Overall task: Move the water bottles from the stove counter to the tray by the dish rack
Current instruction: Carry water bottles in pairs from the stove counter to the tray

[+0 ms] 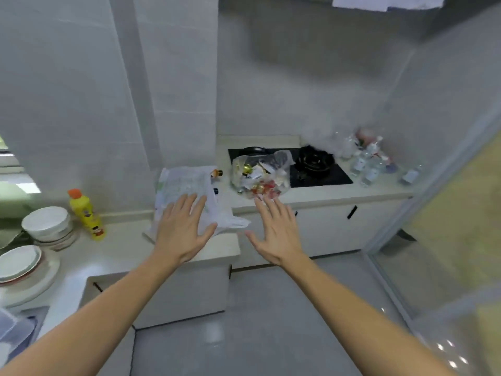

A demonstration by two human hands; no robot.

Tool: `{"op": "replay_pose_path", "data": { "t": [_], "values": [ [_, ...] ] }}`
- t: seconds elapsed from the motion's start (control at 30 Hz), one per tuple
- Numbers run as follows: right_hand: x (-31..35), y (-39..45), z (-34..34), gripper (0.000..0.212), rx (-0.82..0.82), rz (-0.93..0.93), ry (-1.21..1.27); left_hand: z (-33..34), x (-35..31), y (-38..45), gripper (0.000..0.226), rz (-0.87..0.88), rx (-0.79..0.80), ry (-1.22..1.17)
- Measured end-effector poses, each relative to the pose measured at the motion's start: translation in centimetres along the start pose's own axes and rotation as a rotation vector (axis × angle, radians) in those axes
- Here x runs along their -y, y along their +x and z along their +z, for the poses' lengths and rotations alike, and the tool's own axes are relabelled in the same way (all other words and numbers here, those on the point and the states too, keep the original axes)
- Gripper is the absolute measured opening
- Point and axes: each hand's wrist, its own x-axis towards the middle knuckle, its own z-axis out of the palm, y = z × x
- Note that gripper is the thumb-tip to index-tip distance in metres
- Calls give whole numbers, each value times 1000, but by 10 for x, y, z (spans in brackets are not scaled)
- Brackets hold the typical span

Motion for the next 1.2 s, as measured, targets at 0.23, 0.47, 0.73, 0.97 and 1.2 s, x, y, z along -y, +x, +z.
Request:
{"op": "replay_pose_path", "data": {
  "t": [0.23,0.47,0.73,0.97,1.2],
  "values": [
    [-113,5,-31,87,-86,335,-8,37,-99,122,76,306,29,-50],
    [-239,4,-39,87,-148,527,-28,91,-220,212,81,486,55,-50],
    [-394,36,-55,84,-166,543,3,140,-367,313,83,491,43,-97],
    [-515,53,-83,82,-187,534,-5,176,-479,377,80,504,39,-99],
    [-604,73,-102,81,-176,557,-21,212,-559,431,78,538,71,-82]
  ]
}}
